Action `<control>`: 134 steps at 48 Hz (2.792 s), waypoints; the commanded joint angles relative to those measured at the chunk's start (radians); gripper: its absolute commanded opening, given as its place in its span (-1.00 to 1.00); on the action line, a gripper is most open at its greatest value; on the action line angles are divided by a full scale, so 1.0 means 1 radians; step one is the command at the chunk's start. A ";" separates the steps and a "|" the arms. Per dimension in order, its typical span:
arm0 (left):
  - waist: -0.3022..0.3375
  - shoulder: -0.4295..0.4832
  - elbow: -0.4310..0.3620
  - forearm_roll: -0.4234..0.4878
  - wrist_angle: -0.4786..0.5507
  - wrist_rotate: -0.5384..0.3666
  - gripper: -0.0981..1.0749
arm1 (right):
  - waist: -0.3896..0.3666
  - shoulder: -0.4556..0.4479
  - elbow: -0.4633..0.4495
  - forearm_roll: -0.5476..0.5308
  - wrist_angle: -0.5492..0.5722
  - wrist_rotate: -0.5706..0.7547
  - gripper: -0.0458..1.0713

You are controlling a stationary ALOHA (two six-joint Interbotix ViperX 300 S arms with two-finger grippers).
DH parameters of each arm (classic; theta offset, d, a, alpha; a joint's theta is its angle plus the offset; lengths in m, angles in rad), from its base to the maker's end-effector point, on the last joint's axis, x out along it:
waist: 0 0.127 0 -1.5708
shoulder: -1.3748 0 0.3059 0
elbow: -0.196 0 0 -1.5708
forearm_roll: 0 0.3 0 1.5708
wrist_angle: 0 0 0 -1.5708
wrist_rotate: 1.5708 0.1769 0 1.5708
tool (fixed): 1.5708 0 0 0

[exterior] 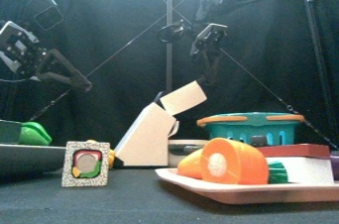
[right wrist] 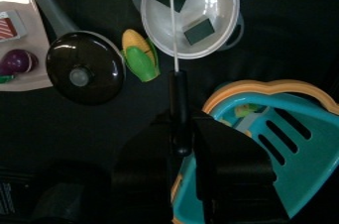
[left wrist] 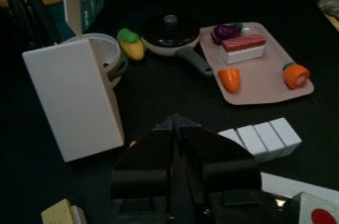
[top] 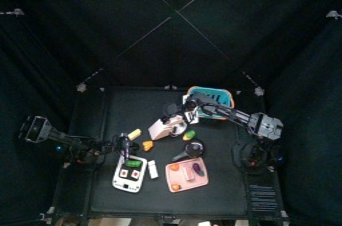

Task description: Put cleaver in knife holder

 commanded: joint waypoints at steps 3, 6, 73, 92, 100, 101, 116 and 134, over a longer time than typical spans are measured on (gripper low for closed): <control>0.000 -0.003 -0.009 -0.002 -0.009 0.000 0.02 | 0.000 -0.018 -0.028 0.005 0.000 -0.003 -0.18; -0.002 -0.003 -0.008 -0.002 -0.009 0.000 0.02 | 0.000 -0.018 -0.026 0.005 0.000 -0.003 -0.18; -0.002 -0.003 -0.002 -0.002 -0.008 0.000 0.02 | 0.058 -0.028 -0.026 -0.006 0.008 0.003 -0.19; -0.002 -0.003 0.002 -0.002 -0.008 0.000 0.02 | 0.100 0.008 -0.035 -0.061 0.006 0.009 -0.19; 0.000 -0.003 0.002 -0.002 -0.008 0.000 0.02 | 0.120 0.026 -0.055 -0.075 0.005 0.012 -0.19; 0.000 -0.003 0.002 -0.002 -0.009 0.000 0.02 | 0.121 0.029 -0.060 -0.077 0.005 0.012 -0.19; 0.000 -0.003 0.005 -0.002 -0.008 0.000 0.02 | 0.138 0.072 -0.103 -0.083 0.003 0.015 -0.18; 0.011 -0.003 0.003 -0.015 -0.009 0.000 0.02 | 0.138 0.100 -0.158 -0.072 0.003 0.025 -0.15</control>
